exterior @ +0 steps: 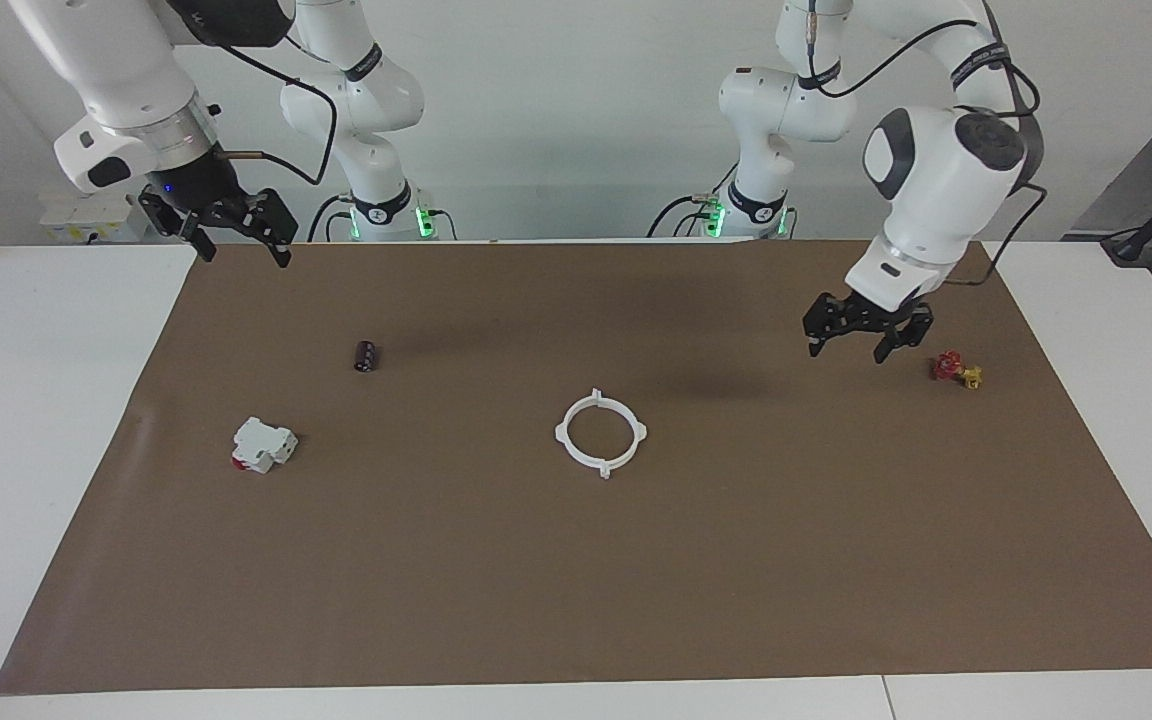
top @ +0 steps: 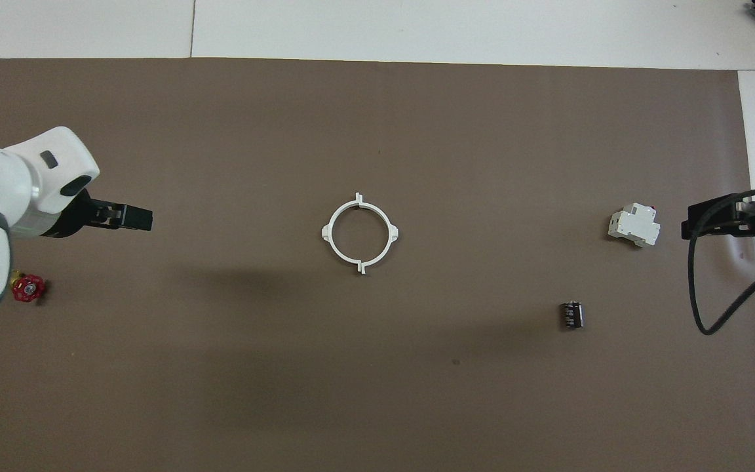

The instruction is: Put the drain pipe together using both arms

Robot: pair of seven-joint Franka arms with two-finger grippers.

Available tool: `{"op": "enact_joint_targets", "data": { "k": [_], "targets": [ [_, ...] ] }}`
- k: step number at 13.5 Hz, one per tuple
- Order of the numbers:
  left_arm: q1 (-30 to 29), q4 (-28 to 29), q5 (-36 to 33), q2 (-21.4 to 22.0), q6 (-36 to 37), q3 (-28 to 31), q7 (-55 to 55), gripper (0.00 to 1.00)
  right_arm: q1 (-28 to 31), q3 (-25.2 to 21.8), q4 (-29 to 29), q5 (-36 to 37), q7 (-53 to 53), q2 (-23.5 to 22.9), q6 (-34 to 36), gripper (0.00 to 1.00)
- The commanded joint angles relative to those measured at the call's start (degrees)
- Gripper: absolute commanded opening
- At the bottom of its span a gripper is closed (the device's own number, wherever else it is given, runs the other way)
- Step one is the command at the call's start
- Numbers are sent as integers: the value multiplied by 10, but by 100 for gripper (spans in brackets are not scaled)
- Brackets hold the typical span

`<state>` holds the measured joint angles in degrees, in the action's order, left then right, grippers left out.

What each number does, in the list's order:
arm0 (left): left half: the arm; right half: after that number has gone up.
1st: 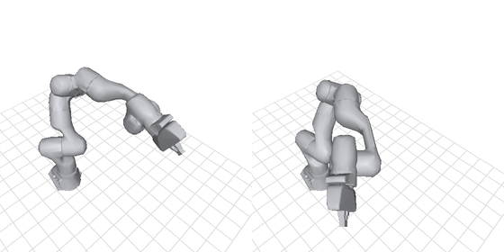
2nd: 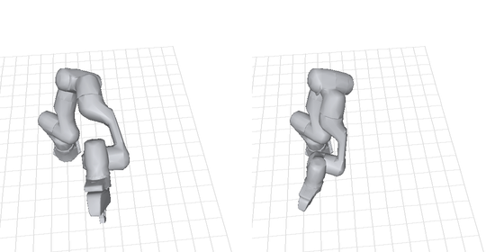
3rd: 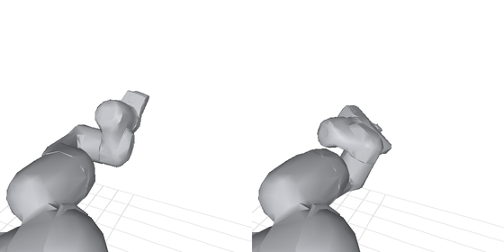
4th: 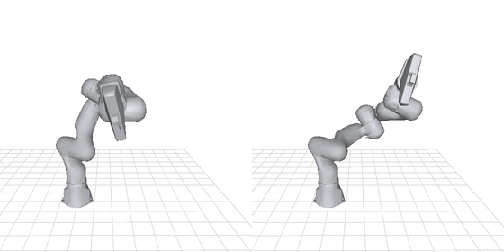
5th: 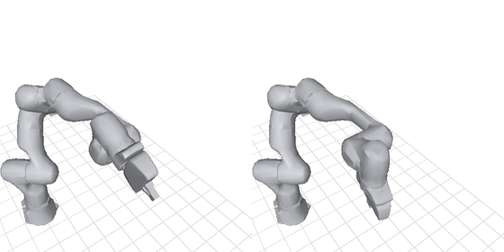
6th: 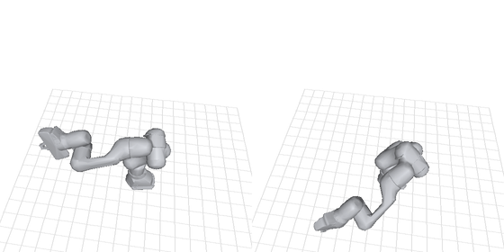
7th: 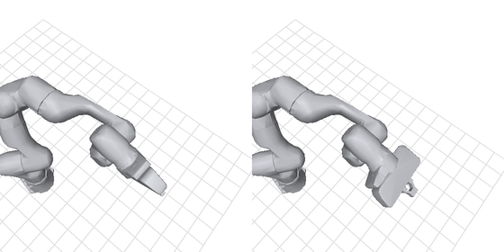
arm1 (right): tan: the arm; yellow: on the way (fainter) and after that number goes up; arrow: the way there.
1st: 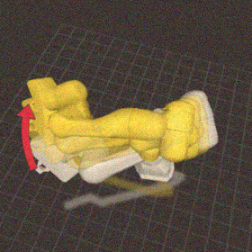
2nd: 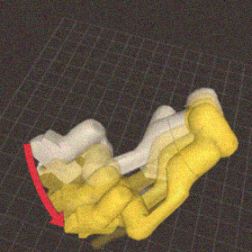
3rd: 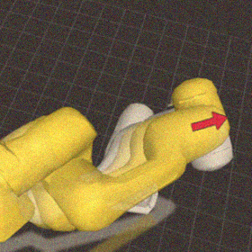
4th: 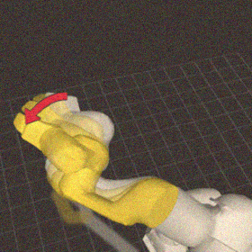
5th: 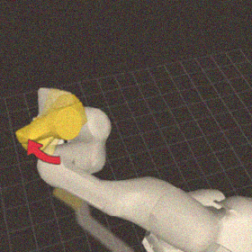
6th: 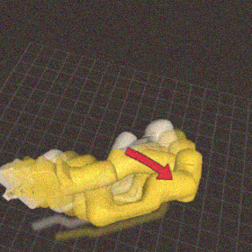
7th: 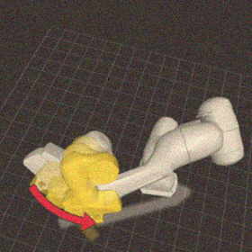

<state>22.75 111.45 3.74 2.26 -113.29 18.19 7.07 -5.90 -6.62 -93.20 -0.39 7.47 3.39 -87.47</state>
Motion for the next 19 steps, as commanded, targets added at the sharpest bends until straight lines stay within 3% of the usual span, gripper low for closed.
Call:
{"op": "enact_joint_targets", "data": {
  "k": [1,7,14,15,17,19],
  "targets": [
    [-22,-67,-8,2,68,-5,24,100,4,2,-6,-7,-3,7,1,100],
    [-79,-254,-18,-44,215,-4,47,100,4,2,-6,-8,-3,7,1,100],
    [-78,-258,-18,-39,228,-6,46,100,4,2,-6,-8,-3,7,1,100],
    [-102,-258,-17,-44,238,-21,44,100,4,2,-6,-8,-3,7,1,100],
    [-181,-259,-17,-39,262,-113,43,100,4,2,-6,-8,-3,7,1,100],
    [-200,-259,-18,-38,275,-134,42,100,4,2,-6,-7,-3,7,1,100]
  ]
}}
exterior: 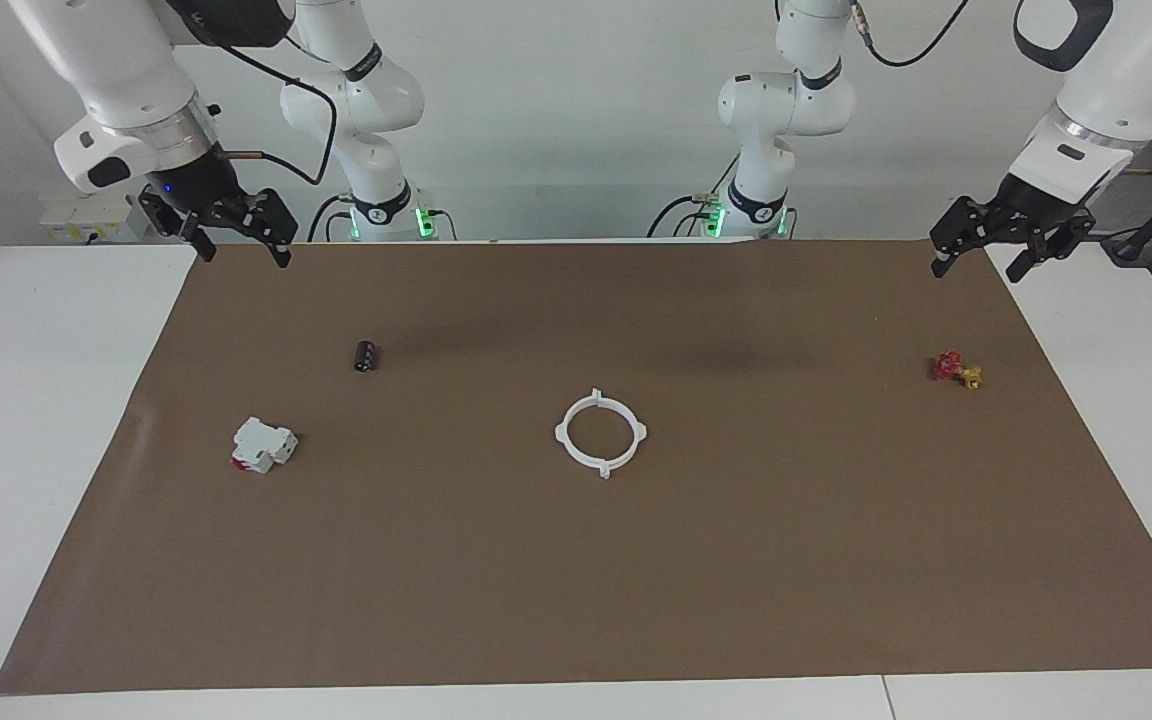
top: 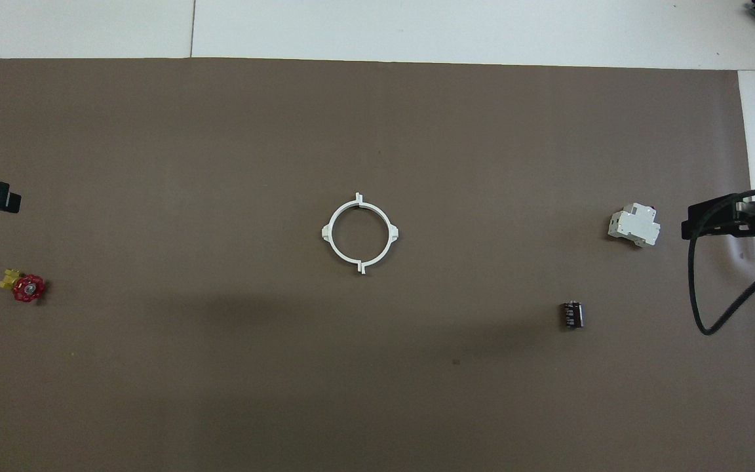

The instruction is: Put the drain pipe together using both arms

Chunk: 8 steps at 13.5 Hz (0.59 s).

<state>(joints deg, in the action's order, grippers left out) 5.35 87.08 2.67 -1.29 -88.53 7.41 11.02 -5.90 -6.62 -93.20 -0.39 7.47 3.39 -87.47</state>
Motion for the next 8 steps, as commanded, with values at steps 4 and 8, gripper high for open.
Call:
{"op": "enact_joint_targets", "data": {
  "k": [4,8],
  "targets": [
    [-52,-16,-7,2,31,-53,1,100,4,2,-6,-8,-3,7,1,100],
    [-45,-14,-7,4,32,-51,-1,100,4,2,-6,-8,-3,7,1,100]
  ]
}}
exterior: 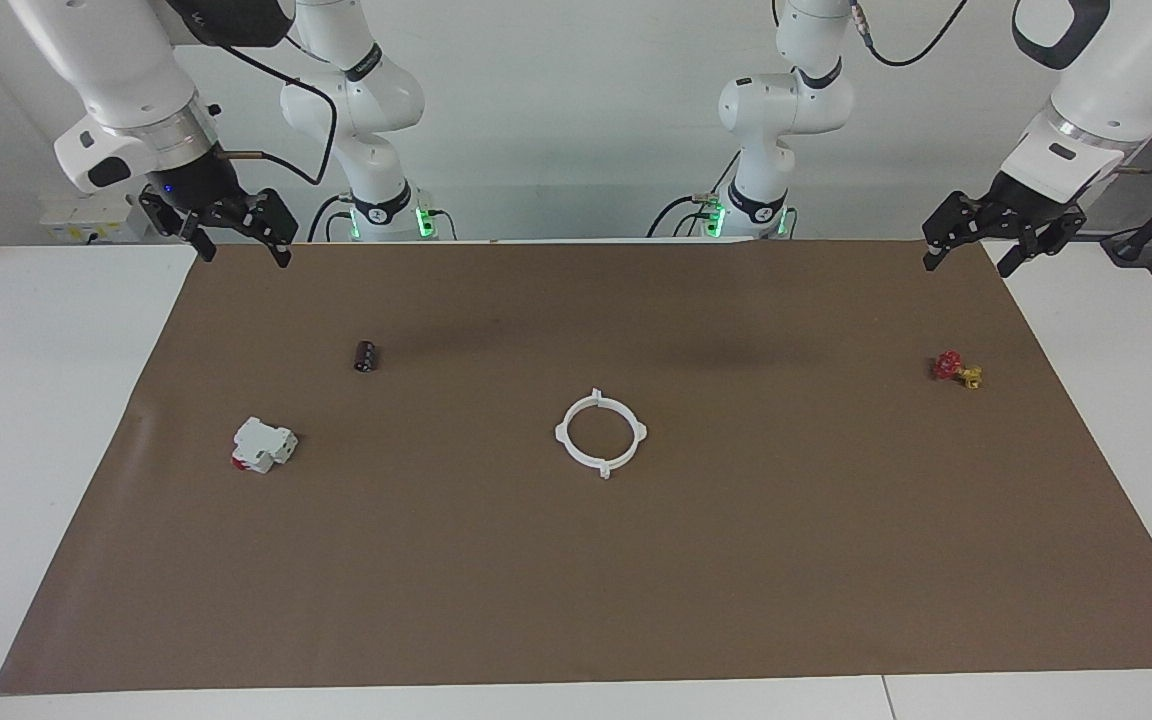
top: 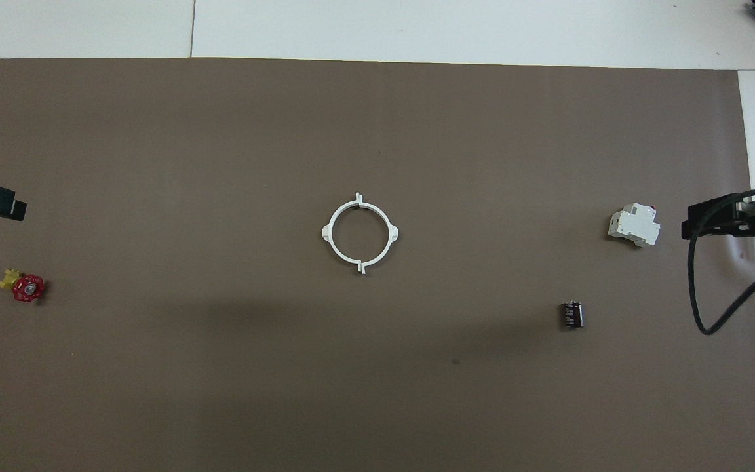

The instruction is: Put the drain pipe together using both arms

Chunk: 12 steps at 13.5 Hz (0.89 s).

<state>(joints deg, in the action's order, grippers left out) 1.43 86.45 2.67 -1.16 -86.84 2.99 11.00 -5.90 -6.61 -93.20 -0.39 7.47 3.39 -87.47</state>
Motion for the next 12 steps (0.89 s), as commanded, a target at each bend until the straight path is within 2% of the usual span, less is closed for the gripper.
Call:
{"op": "enact_joint_targets", "data": {
  "k": [1,9,12],
  "targets": [
    [-5,-7,-10,4,15,-7,-5,100,4,2,-6,-8,-3,7,1,100],
    [7,-4,-21,11,15,-3,-15,100,4,3,-6,-7,-3,7,1,100],
    [13,-4,-17,12,25,-2,-71,100,4,2,-6,-7,-3,7,1,100]
  ]
}}
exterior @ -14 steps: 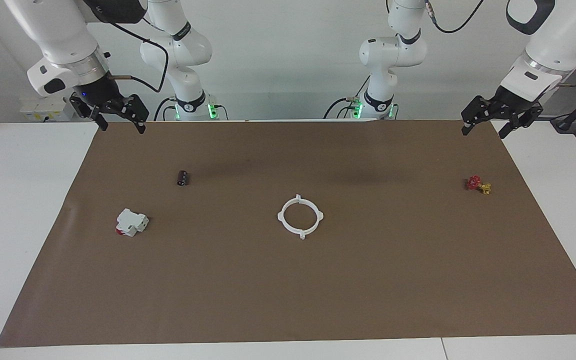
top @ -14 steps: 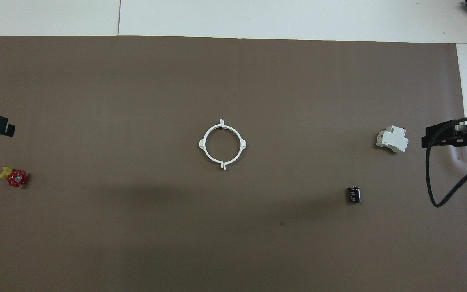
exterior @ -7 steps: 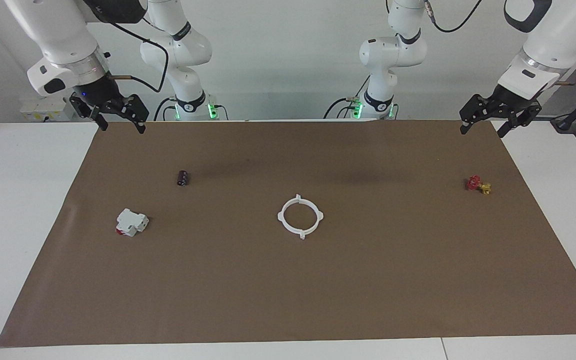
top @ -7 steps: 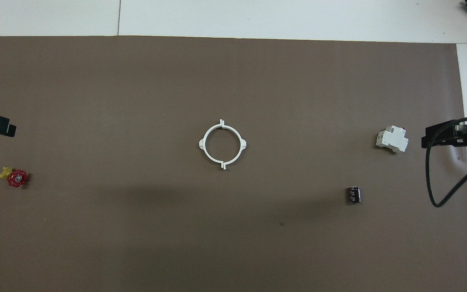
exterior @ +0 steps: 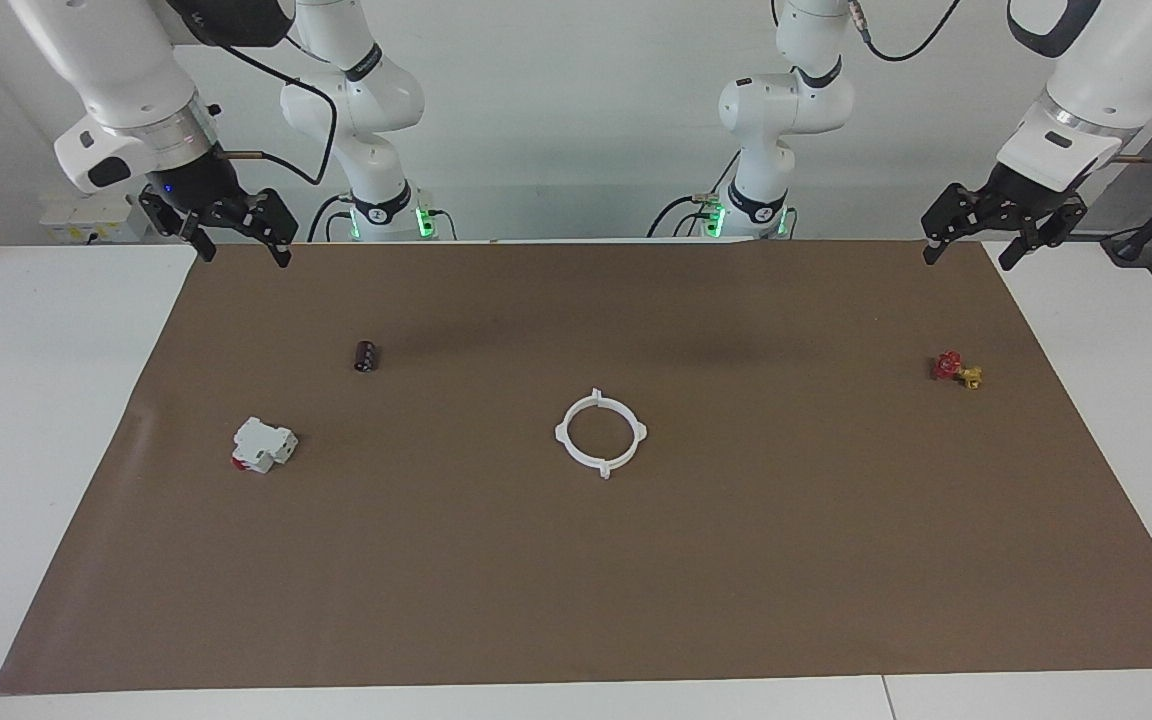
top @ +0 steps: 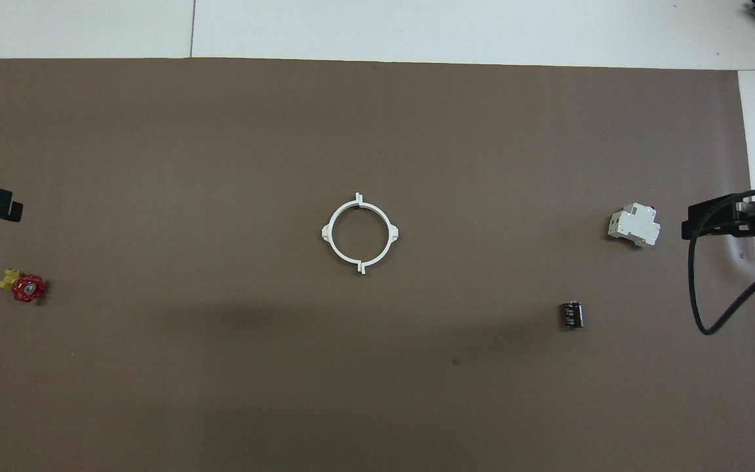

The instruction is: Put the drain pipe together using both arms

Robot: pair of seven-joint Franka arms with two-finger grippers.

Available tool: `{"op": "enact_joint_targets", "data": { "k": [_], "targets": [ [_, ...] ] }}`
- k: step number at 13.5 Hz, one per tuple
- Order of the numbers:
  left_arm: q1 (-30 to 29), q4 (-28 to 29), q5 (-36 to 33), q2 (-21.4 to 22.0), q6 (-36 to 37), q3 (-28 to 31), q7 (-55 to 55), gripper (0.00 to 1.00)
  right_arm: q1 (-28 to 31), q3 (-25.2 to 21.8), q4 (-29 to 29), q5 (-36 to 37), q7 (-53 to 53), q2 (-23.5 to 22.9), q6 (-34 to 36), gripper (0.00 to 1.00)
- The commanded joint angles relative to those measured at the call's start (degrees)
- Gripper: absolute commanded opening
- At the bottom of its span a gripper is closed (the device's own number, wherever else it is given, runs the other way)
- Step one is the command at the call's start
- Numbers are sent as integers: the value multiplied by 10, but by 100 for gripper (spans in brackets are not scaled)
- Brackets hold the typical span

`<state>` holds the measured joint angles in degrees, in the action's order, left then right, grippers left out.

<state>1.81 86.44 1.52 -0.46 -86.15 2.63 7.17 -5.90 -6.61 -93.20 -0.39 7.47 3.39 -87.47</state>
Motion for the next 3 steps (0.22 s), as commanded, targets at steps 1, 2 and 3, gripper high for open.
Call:
{"op": "enact_joint_targets", "data": {
  "k": [1,2,3],
  "targets": [
    [9,-4,-4,5,22,2,-35,100,4,2,-6,-8,-3,7,1,100],
    [10,-4,-4,5,22,2,-35,100,4,2,-6,-8,-3,7,1,100],
    [10,-4,-4,5,22,2,-35,100,4,2,-6,-8,-3,7,1,100]
  ]
}}
